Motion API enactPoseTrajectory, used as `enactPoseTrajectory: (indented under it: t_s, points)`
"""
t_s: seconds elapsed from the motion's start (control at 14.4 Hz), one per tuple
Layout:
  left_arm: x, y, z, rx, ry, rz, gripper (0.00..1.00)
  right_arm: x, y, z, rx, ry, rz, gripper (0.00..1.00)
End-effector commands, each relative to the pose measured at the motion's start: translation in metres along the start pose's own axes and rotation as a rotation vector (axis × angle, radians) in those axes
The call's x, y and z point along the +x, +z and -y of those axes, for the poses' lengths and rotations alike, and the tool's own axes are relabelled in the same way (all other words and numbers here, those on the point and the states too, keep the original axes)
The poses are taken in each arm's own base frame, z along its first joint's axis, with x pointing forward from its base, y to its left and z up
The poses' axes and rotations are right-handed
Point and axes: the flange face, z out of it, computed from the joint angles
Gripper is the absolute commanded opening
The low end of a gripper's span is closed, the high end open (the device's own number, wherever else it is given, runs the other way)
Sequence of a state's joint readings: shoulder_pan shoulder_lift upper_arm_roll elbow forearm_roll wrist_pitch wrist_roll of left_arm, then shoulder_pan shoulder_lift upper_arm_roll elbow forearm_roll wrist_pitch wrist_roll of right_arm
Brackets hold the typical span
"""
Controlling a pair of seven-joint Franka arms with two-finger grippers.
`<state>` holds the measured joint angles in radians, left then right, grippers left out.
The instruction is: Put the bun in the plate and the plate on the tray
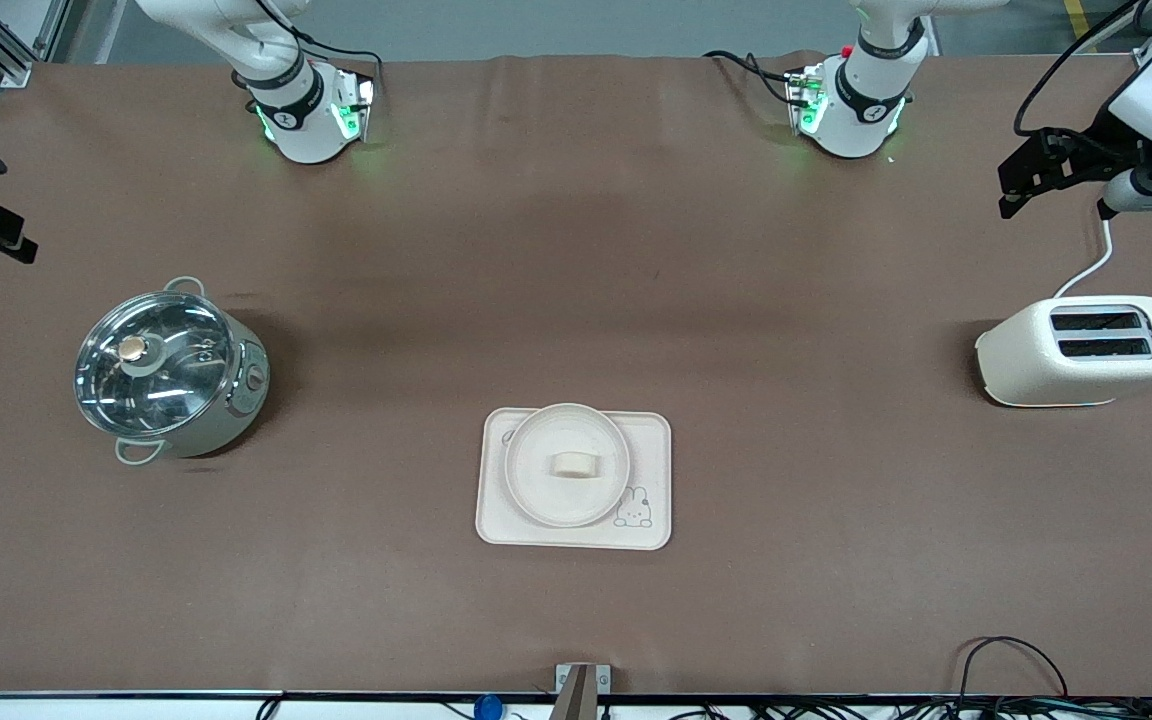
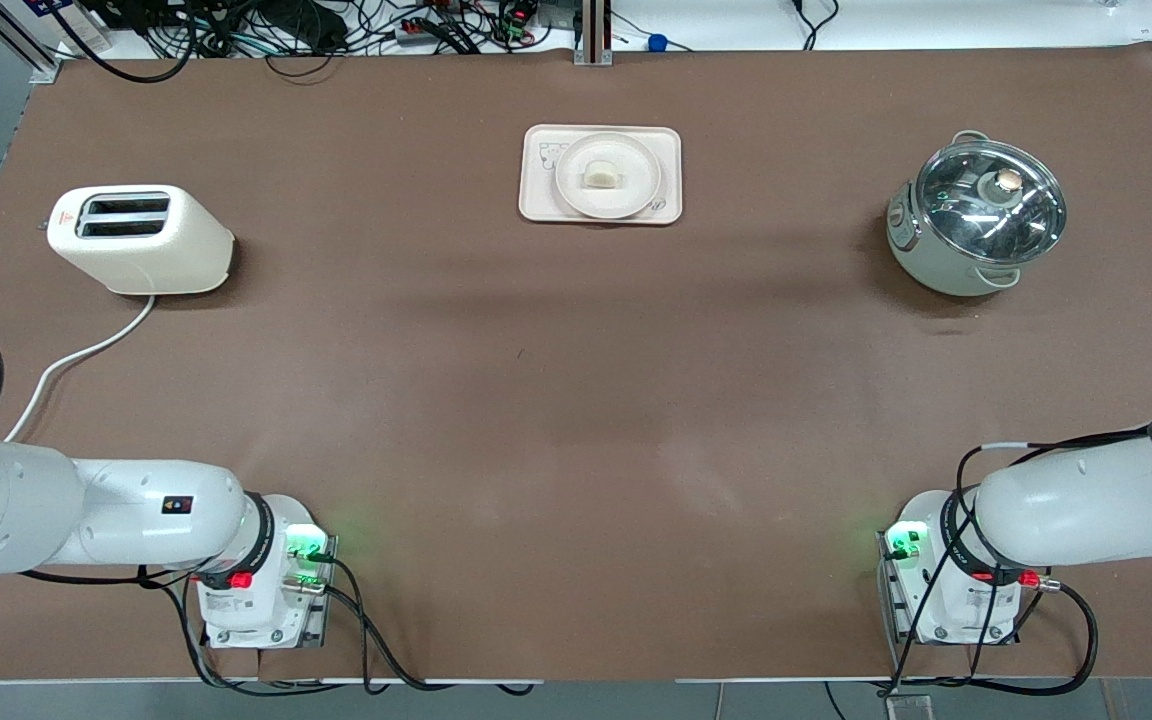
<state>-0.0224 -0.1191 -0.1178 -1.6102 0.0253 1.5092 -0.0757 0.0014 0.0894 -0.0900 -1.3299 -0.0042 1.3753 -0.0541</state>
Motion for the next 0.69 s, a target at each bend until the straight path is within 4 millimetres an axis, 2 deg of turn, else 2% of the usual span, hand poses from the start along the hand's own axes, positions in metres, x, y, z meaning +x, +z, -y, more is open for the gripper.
enactPoseTrajectory:
  t_s: [0.0, 0.42, 0.62]
  points:
    - [0.002, -0.005, 0.0, 0.016, 0.02, -0.009, 1.0, -0.007, 0.001, -0.006, -0.012, -0.034, -0.011, 1.0]
    - [-0.001, -0.007, -0.01, 0.018, 0.036, -0.009, 1.0, -0.023, 0.008, -0.002, -0.01, -0.041, 0.009, 1.0]
    - [-0.004, -0.007, -0.01, 0.005, 0.036, 0.006, 1.0, -0.05, 0.007, 0.004, -0.012, -0.052, -0.017, 1.0]
